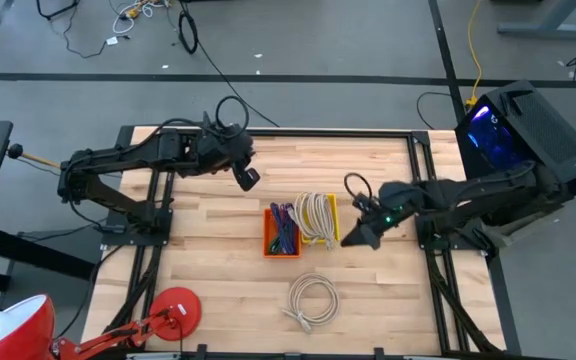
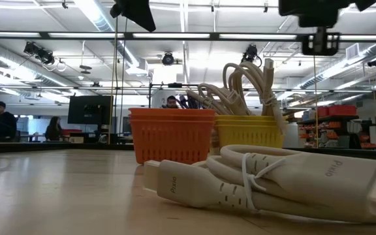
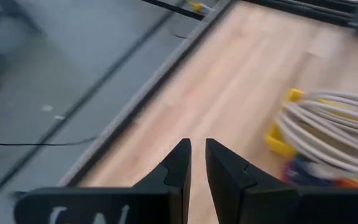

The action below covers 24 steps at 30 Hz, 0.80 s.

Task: Pick & Place USB Port
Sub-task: Put the brown HDMI cable into the yellow basket

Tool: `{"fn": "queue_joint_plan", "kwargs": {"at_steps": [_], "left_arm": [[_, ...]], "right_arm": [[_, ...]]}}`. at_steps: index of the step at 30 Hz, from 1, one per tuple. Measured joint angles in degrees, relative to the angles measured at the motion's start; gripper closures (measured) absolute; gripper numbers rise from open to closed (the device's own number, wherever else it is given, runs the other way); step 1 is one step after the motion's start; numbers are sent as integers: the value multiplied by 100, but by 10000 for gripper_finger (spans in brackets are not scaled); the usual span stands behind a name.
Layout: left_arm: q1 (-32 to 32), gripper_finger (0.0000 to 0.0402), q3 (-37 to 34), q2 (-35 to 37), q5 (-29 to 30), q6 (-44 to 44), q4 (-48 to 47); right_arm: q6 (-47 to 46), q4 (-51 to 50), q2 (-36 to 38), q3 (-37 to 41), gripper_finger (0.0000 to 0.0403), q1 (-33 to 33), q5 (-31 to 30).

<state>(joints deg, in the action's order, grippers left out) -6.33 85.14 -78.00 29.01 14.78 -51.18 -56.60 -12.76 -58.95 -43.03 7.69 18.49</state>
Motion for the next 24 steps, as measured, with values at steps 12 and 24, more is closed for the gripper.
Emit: {"fn": "queue_joint_plan", "kwargs": {"at_steps": [12,24], "left_arm": [[20,349,0,0,-502,235,-15],[1065,349,-1303,-35,-2564,1711,645]], "right_arm": [[-521,-1007,-159,2,330,1212,-954],[-160,-1555,-330,2,330,1329,-1377]]}}
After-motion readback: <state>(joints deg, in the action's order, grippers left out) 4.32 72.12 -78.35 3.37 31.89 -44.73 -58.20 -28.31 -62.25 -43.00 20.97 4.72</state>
